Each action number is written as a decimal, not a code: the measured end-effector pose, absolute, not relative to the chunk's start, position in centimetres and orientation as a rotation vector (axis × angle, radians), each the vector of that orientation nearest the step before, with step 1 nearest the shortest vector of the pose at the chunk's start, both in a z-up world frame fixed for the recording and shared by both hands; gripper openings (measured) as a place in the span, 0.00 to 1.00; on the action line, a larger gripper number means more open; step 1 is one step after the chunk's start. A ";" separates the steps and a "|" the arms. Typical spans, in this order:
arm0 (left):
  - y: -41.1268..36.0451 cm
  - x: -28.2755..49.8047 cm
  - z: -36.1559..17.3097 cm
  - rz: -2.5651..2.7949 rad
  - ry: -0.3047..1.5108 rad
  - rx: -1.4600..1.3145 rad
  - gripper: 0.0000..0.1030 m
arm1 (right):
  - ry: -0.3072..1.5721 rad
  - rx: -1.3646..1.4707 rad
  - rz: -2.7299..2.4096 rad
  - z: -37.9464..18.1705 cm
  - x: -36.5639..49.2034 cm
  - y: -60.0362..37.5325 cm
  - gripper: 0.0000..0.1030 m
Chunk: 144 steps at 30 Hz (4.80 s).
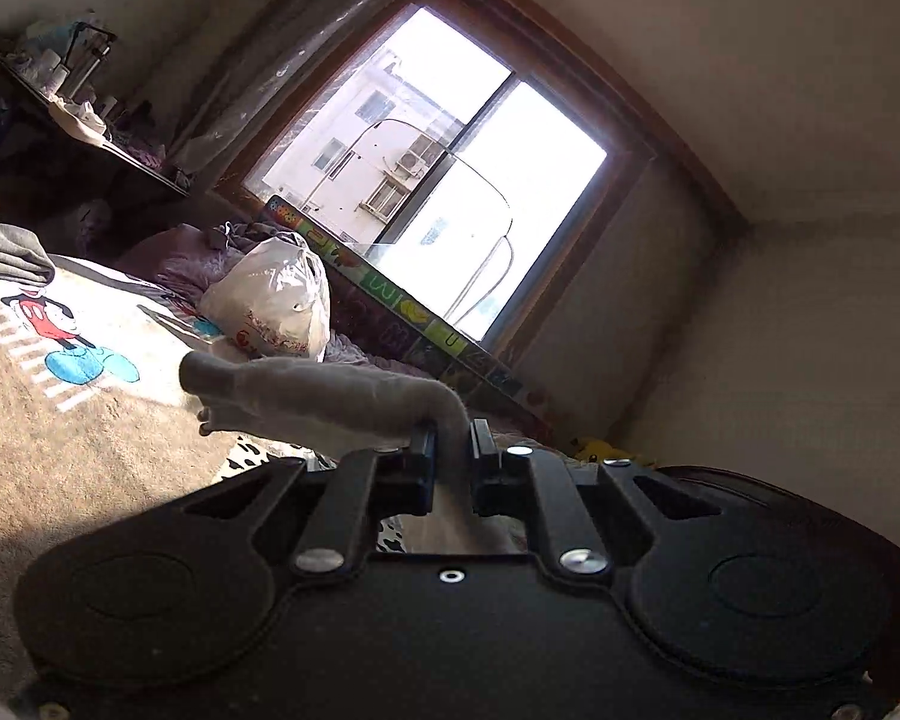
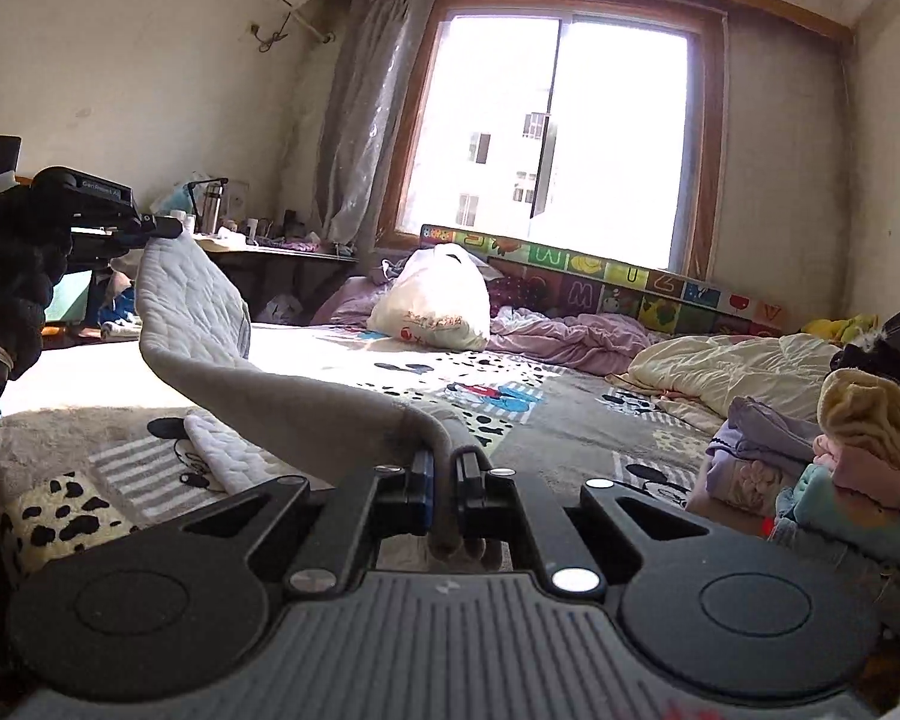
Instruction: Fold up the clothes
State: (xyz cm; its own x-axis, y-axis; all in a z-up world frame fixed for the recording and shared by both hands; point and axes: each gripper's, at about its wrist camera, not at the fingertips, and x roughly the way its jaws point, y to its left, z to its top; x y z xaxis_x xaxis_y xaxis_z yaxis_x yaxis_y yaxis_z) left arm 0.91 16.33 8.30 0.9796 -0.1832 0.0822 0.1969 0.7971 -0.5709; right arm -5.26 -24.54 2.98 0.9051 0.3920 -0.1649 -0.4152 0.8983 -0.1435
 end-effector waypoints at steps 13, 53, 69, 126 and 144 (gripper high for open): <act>12.5 16.8 7.3 -0.213 0.258 -0.615 0.21 | 0.387 0.279 0.429 0.7 5.1 -31.0 0.08; 15.6 6.5 -2.6 0.047 0.483 -0.681 0.04 | 0.444 0.945 0.291 -10.0 5.1 -34.8 0.09; 14.6 5.6 -2.8 0.164 0.609 -0.535 0.43 | 0.497 0.823 0.103 -10.0 1.4 -39.6 0.58; 15.5 5.8 -6.5 0.283 0.668 -0.502 0.47 | 0.479 -0.029 0.479 -6.7 5.6 -26.9 0.59; 12.3 3.1 -2.9 0.374 0.509 -0.284 0.39 | 0.568 -0.078 0.517 -8.0 2.5 -26.7 0.69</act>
